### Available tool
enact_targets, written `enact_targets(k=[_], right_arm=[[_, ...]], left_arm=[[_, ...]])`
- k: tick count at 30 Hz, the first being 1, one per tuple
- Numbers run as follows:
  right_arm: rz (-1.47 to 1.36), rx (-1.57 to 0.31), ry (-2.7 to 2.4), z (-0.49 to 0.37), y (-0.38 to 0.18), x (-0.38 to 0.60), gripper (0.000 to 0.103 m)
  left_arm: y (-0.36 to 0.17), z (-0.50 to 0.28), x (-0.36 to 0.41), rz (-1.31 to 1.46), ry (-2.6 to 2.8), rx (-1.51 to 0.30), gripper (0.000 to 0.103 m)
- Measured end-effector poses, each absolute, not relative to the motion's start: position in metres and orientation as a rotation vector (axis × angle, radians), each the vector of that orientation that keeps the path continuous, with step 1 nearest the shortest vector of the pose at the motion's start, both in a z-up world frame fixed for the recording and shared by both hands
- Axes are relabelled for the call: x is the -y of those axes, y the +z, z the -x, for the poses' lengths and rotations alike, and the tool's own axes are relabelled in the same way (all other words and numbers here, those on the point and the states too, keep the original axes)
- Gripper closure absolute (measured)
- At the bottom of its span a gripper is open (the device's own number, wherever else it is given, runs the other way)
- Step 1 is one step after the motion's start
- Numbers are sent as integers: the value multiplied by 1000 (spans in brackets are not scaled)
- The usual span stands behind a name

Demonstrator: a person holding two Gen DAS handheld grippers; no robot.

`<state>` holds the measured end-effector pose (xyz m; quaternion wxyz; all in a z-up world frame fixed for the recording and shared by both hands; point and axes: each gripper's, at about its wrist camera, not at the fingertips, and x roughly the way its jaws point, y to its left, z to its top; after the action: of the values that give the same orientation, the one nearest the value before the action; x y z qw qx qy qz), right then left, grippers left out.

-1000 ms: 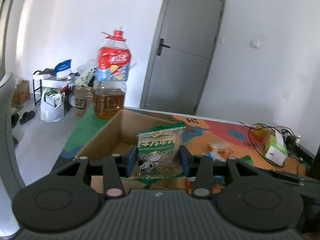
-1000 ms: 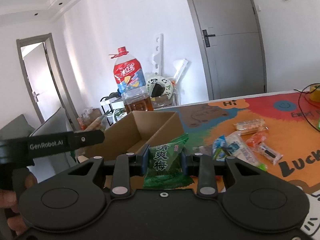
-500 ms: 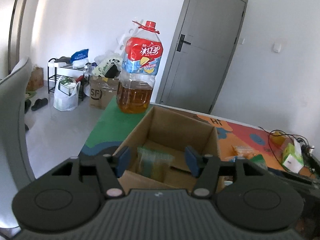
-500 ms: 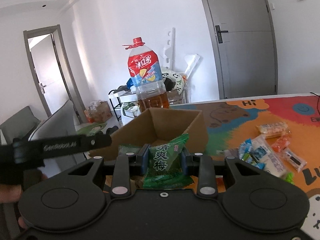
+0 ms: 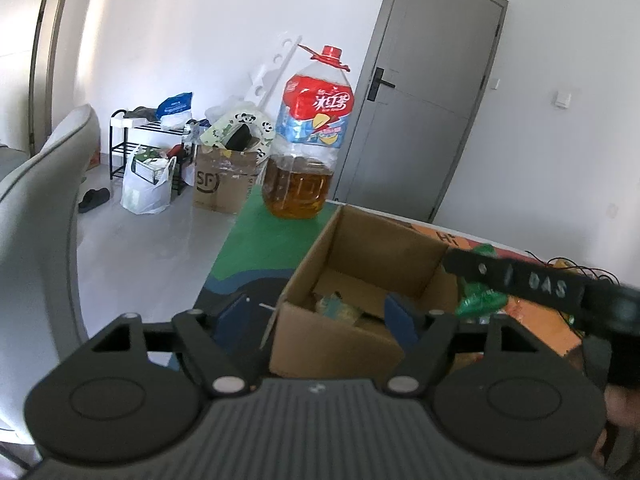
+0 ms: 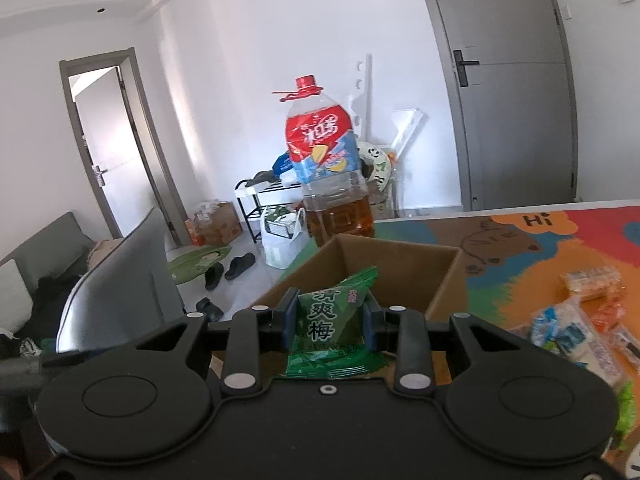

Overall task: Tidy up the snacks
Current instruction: 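Carry both snacks to the cardboard box and release them inside, then return both tools to the pile and grasp a white bread pack with the left gripper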

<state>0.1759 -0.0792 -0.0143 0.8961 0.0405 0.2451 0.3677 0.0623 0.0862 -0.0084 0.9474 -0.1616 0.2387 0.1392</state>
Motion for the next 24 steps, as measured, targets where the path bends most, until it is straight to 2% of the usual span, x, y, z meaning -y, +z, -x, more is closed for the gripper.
enact_targets(k=[1,5,9,14,19,24], right_arm=[[-78,-506,769,-175,-14,76,68],[-69,-498,765,-170,-13,69,49],[-71,-507,753,-166,-13,70,44],[-63,-503,740,-159,-11,79,29],[-52,-506,727,-154,-9,93,24],[-64,-494,708,-150,-8,111,14]], left_arm=[[-9,-60,-87,330,287,-487,27],[-14,-53,-92,330,296,-493,24],[-16,-49,-97,346,303,-494,22],[-17,-48,-96,341,310,-500,17],[-16,-47,-90,341,319,-492,11],[-14,-48,-79,333,309,-488,9]])
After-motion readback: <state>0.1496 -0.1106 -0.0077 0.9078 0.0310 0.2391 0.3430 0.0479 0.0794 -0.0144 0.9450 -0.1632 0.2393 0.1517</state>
